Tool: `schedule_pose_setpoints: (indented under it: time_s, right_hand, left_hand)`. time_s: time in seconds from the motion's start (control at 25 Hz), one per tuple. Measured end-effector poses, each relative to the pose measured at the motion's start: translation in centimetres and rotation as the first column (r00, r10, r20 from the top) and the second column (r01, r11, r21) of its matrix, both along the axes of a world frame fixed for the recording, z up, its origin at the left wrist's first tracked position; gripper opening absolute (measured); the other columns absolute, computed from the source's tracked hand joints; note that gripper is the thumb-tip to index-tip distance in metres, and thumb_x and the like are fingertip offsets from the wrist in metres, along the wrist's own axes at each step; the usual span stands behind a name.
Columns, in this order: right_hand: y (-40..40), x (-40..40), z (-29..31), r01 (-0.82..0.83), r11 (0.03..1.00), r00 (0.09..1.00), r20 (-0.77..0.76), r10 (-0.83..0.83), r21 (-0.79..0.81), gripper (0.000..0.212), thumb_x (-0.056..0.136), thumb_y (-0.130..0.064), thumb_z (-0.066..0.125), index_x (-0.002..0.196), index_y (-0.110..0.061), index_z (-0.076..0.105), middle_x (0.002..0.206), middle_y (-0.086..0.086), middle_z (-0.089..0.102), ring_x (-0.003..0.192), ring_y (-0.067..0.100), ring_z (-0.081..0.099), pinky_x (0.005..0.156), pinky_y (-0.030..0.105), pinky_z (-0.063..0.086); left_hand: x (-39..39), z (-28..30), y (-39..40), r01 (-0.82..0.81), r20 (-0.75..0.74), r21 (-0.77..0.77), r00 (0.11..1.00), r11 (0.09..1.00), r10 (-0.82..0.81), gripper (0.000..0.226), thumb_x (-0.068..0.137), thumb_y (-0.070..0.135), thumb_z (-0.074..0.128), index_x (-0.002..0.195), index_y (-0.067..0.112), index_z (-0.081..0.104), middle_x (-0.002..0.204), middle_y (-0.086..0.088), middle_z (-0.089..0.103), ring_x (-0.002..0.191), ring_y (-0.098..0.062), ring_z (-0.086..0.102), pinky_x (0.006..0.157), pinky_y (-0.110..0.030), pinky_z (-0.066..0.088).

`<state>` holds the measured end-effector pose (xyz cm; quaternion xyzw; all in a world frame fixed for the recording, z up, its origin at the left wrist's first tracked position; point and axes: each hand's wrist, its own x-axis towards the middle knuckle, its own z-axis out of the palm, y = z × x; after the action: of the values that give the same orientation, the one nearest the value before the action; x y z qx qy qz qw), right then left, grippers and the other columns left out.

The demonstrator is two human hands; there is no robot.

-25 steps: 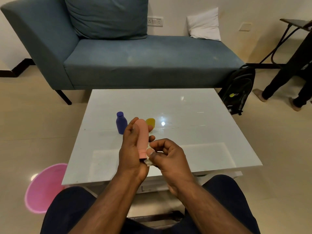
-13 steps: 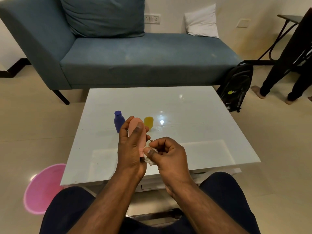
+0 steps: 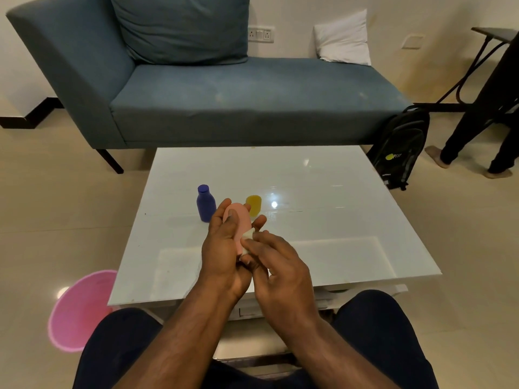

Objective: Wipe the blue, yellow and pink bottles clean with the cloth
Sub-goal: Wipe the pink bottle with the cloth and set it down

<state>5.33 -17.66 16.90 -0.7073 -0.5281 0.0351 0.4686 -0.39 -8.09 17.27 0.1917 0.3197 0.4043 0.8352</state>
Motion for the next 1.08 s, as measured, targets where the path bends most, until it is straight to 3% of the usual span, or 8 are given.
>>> schedule_pose_setpoints:
  time_s: [0.08, 0.2, 0.36, 0.6, 0.76, 0.84, 0.96, 1.08]
  right_hand:
    - [0.2, 0.3, 0.1, -0.011, 1.000, 0.999, 0.051, 0.010, 0.013, 0.032, 0.083, -0.005, 0.064, 0.112, -0.019, 0.067, 0.115, -0.001, 0.065, 0.111, 0.004, 0.054, 0.096, 0.018, 0.045]
    - [0.3, 0.8, 0.4, -0.016, 0.999, 0.999, -0.031, 0.017, 0.030, 0.026, 0.082, 0.001, 0.067, 0.099, -0.018, 0.070, 0.099, -0.007, 0.066, 0.096, 0.003, 0.059, 0.084, 0.015, 0.049]
    - [0.2, 1.2, 0.1, 0.017, 0.998, 0.977, -0.209, -0.028, -0.055, 0.020, 0.086, -0.010, 0.068, 0.098, -0.025, 0.067, 0.094, -0.021, 0.061, 0.095, -0.005, 0.056, 0.077, 0.005, 0.044]
    - [0.1, 1.2, -0.4, -0.026, 1.000, 0.995, 0.100, 0.025, 0.004, 0.030, 0.081, -0.007, 0.070, 0.108, -0.020, 0.067, 0.109, -0.003, 0.065, 0.102, 0.005, 0.055, 0.087, 0.012, 0.046]
    - [0.3, 2.1, -0.7, 0.020, 1.000, 0.977, -0.213, -0.024, -0.022, 0.020, 0.084, -0.016, 0.070, 0.102, -0.025, 0.068, 0.100, -0.013, 0.064, 0.096, 0.002, 0.058, 0.078, 0.010, 0.047]
    - [0.2, 1.9, -0.8, 0.038, 0.999, 0.959, -0.280, -0.047, -0.035, 0.019, 0.084, -0.018, 0.070, 0.101, -0.027, 0.067, 0.098, -0.017, 0.063, 0.096, 0.001, 0.058, 0.076, 0.010, 0.047]
    - [-0.2, 1.7, -0.9, 0.027, 1.000, 0.990, -0.137, -0.026, 0.006, 0.026, 0.083, -0.006, 0.071, 0.102, -0.023, 0.068, 0.102, -0.011, 0.064, 0.098, 0.001, 0.057, 0.082, 0.010, 0.046]
    - [-0.2, 2.0, -0.7, -0.027, 1.000, 0.999, 0.018, 0.027, -0.011, 0.030, 0.081, -0.003, 0.070, 0.105, -0.021, 0.068, 0.105, -0.006, 0.066, 0.099, 0.004, 0.057, 0.086, 0.013, 0.047]
  left_hand:
    - [-0.2, -0.3, 0.0, 0.006, 0.018, -0.052, 1.000, 0.999, -0.005, 0.036, 0.101, 0.024, 0.051, 0.137, 0.028, 0.052, 0.110, -0.007, 0.076, 0.099, -0.030, 0.073, 0.087, -0.042, 0.038]
    - [-0.3, -0.1, 0.0, 0.039, 0.048, -0.143, 0.998, 0.989, -0.033, 0.034, 0.100, 0.033, 0.052, 0.132, 0.020, 0.057, 0.114, -0.011, 0.075, 0.100, -0.030, 0.072, 0.092, -0.041, 0.039]
    - [-0.7, 0.1, 0.6, 0.054, 0.074, -0.205, 0.996, 0.977, -0.040, 0.044, 0.095, 0.045, 0.057, 0.130, 0.018, 0.060, 0.123, -0.010, 0.070, 0.091, -0.025, 0.065, 0.071, -0.038, 0.055]
    - [-0.3, 0.0, 0.2, 0.032, 0.050, -0.194, 0.998, 0.981, -0.023, 0.035, 0.101, 0.039, 0.049, 0.133, 0.035, 0.060, 0.139, -0.011, 0.058, 0.100, -0.027, 0.061, 0.079, -0.040, 0.051]
    - [-0.2, 0.1, 0.7, 0.028, -0.012, -0.173, 0.999, 0.985, -0.030, 0.035, 0.099, 0.034, 0.053, 0.134, 0.031, 0.060, 0.140, -0.013, 0.055, 0.107, -0.028, 0.060, 0.086, -0.048, 0.053]
    - [-0.3, -0.2, 0.7, 0.021, -0.006, -0.175, 1.000, 0.984, -0.023, 0.035, 0.100, 0.033, 0.052, 0.134, 0.031, 0.060, 0.140, -0.011, 0.053, 0.110, -0.029, 0.060, 0.081, -0.048, 0.056]
    - [-0.3, -0.5, 0.6, 0.045, -0.014, -0.157, 0.999, 0.987, -0.048, 0.043, 0.097, 0.033, 0.054, 0.140, 0.027, 0.054, 0.142, -0.008, 0.053, 0.111, -0.028, 0.061, 0.073, -0.043, 0.057]
    - [-0.1, -0.3, 0.4, 0.087, 0.001, -0.186, 0.996, 0.979, -0.088, 0.046, 0.095, 0.029, 0.059, 0.137, 0.014, 0.056, 0.111, -0.008, 0.067, 0.080, -0.018, 0.070, 0.068, -0.034, 0.057]
